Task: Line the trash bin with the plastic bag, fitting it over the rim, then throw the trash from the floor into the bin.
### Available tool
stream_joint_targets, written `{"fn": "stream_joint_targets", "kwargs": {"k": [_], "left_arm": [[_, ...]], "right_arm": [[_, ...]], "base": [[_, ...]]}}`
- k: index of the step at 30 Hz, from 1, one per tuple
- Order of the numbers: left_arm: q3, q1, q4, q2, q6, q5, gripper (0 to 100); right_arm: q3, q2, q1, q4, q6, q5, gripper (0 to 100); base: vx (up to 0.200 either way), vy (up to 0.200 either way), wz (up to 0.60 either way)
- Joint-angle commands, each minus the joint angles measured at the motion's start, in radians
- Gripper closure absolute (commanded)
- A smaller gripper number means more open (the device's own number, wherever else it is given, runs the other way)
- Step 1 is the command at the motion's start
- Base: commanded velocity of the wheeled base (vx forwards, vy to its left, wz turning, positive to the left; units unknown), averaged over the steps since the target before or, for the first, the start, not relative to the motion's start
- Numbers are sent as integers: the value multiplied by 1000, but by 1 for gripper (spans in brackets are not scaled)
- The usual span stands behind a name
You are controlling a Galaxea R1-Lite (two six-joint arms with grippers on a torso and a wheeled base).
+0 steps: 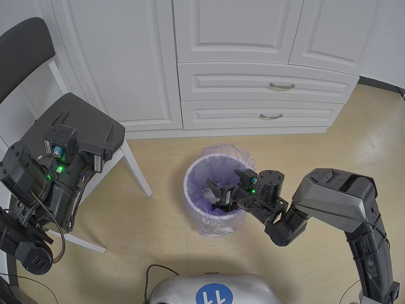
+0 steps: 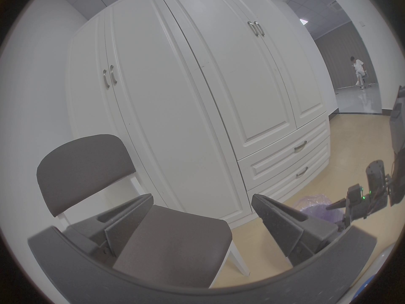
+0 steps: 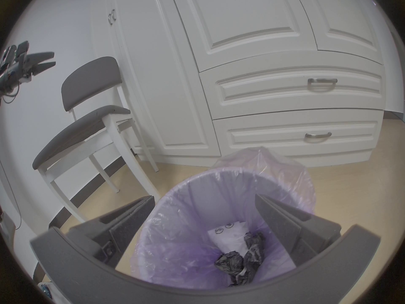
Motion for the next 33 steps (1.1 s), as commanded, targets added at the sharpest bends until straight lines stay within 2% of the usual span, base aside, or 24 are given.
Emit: {"fn": "stream_joint_targets", "kwargs": {"k": [1, 5, 11, 14, 15, 17, 22, 27, 33], "left_arm": [[1, -1, 0, 10, 0, 0, 0], [0, -1, 0, 8, 0, 0, 0], [-3, -1, 0, 16, -2, 0, 0], [-6, -1, 0, 33, -3, 0, 0], [-6, -1, 0, 33, -3, 0, 0], [-6, 0, -1, 42, -5, 0, 0], [-6, -1, -1, 57, -5, 0, 0], [-6, 0, -1, 65, -6, 0, 0], [-6, 0, -1, 65, -6, 0, 0]], "right_arm": [[0, -50, -24, 8, -4, -5, 0], [-85, -27, -57, 34, -2, -15, 0], [-250, -14, -121, 223, 24, -54, 0], [-396, -12, -155, 441, 133, -57, 0], [-402, -12, -155, 451, 138, -57, 0], [-497, -9, -176, 628, 211, -58, 0], [-651, 26, -227, 912, 268, -57, 0], [-802, 112, -256, 988, 299, -58, 0], [-853, 163, -279, 1018, 302, -57, 0]], "base": [[0, 0, 0], [0, 0, 0], [0, 0, 0], [0, 0, 0], [0, 0, 0], [0, 0, 0], [0, 0, 0], [0, 0, 0], [0, 0, 0]]}}
